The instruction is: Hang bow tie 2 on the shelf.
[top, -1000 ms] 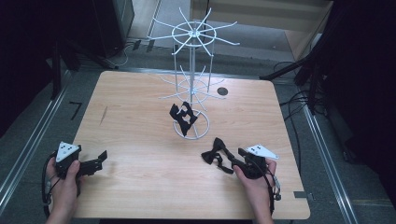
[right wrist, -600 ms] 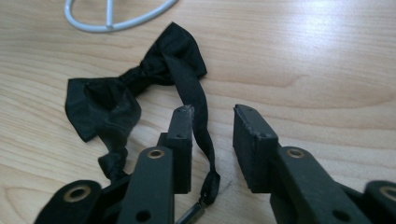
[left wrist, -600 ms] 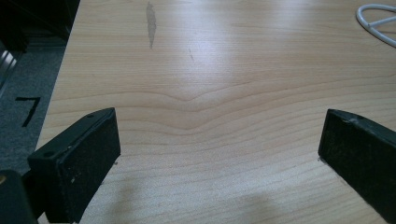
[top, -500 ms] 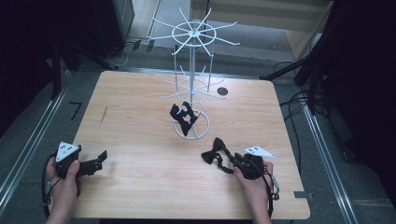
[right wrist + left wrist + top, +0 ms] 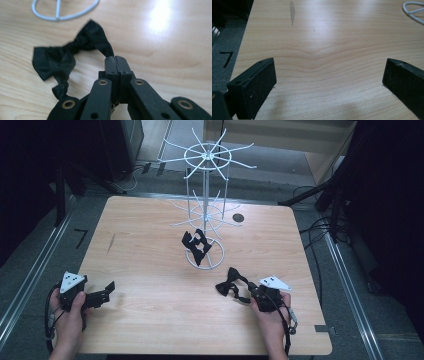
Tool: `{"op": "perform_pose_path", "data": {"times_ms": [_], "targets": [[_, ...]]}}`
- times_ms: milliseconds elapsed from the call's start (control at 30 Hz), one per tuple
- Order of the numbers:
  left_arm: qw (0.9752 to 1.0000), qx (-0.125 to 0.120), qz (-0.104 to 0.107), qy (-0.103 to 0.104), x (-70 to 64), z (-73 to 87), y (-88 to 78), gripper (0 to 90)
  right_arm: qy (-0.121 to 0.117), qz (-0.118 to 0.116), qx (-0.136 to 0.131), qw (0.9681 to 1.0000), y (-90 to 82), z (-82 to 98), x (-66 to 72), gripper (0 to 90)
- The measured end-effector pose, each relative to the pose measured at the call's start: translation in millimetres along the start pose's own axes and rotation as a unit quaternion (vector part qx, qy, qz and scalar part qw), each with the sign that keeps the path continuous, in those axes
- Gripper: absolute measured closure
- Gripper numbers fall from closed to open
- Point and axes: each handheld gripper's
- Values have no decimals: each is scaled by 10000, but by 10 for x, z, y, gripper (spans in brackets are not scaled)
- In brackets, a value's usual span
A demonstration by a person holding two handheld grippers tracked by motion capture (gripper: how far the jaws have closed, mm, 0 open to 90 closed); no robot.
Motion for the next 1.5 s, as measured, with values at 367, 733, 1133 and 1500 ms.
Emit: {"op": "perform_pose_path", "data": {"times_ms": [367,733,1133,1500], "targets": [[10000,-3,-10,26,-4,1,2,0,-677,337,-724,9945,-226,-207,166,900],[10000,4,-12,24,-7,1,3,0,-779,243,-1268,9886,-412,-433,211,900],[10000,9,-1,43,-8,1,5,0,-858,193,-1591,9833,-525,-621,247,900],[10000,12,3,23,-7,0,6,0,-960,168,-1780,9792,-603,-811,286,900]]}}
Point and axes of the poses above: each handheld gripper's, and its own axes: y roughly forward along the jaws, z roughly out of its underside, x roughly to its left, and after that the axes turned 10 degrees about -y, right-handed
